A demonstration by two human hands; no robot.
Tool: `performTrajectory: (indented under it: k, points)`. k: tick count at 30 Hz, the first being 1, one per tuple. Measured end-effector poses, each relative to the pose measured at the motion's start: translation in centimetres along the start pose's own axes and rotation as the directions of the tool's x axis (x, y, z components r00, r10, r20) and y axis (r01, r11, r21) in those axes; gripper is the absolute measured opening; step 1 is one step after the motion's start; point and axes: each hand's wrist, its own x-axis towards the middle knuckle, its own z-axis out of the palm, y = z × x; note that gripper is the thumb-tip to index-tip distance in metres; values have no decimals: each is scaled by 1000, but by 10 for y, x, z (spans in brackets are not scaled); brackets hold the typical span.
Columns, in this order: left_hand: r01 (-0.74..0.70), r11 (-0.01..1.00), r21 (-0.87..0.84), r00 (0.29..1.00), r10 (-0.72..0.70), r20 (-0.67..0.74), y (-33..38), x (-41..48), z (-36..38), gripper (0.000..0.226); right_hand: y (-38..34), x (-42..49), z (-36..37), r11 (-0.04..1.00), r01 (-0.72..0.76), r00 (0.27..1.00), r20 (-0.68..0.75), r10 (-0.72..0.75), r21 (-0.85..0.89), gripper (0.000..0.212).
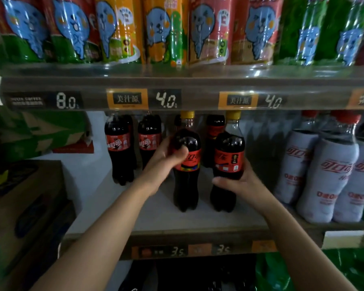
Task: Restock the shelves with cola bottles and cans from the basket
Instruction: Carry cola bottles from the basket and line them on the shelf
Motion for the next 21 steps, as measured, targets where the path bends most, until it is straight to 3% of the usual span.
performTrajectory:
  k: [3,6,13,21]
  points:
    - [-3,966,258,997,-18,77,-21,-19,2,83,8,-9,9,988,5,990,-139,-27,-153,88]
    - [-15,911,412,997,-15,71,-35,-18,1,88,16,-6,6,977,51,985,-151,-84,-209,75]
    - [88,885,457,992,-38,-117,-49,12,0,91,30,30,-12,984,41,987,-146,-66,-172,65]
    - [140,916,375,975,-61,-215,-61,43,4,68,39,75,-22,987,-22,989,-147,-3,-162,64]
